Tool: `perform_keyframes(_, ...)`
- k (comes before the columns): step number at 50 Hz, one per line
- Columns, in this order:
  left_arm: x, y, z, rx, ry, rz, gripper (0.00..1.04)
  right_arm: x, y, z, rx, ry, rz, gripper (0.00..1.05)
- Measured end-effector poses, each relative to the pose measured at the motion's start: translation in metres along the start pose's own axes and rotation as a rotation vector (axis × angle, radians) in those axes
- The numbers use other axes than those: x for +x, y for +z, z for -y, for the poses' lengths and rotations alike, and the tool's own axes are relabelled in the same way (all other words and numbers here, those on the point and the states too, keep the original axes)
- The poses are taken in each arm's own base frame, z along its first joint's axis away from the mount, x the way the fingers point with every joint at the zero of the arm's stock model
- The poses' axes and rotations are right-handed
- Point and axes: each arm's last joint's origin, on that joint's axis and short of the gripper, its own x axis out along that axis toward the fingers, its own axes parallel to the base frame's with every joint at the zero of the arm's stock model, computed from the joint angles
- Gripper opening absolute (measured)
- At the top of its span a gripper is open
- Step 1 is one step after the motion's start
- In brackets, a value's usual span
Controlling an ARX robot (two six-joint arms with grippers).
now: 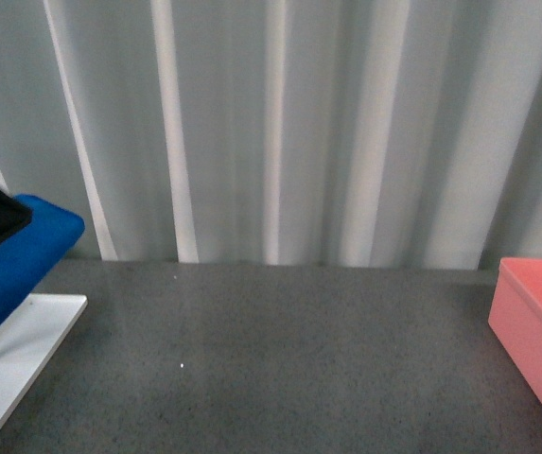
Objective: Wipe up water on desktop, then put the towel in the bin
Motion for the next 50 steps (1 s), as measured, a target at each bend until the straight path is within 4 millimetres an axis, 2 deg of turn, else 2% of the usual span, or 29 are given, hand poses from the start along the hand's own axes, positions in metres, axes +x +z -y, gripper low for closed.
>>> perform_keyframes(7, 0.062, 0.031, -0.007, 0.129, 0.059, -0.096, 0.98, 0.0, 0.0, 0.0, 0.0, 0.0, 0.0, 0.98)
perform_keyframes(17, 0.105, 0.04, -0.019, 0.205, 0.15, -0.206, 0.98, 0.0, 0.0, 0.0, 0.0, 0.0, 0.0, 0.98)
perform_keyframes(26, 0.13, 0.044, -0.035, 0.187, 0.192, -0.296, 0.98, 0.0, 0.0, 0.0, 0.0, 0.0, 0.0, 0.98)
perform_keyframes(35, 0.145, 0.048, -0.054, 0.154, 0.236, -0.322, 0.98, 0.0, 0.0, 0.0, 0.0, 0.0, 0.0, 0.98)
perform_keyframes(44, 0.162, 0.03, -0.07, 0.137, 0.25, -0.375, 0.98, 0.0, 0.0, 0.0, 0.0, 0.0, 0.0, 0.98)
perform_keyframes(50, 0.166, 0.025, -0.074, 0.134, 0.251, -0.376, 0.98, 0.0, 0.0, 0.0, 0.0, 0.0, 0.0, 0.98)
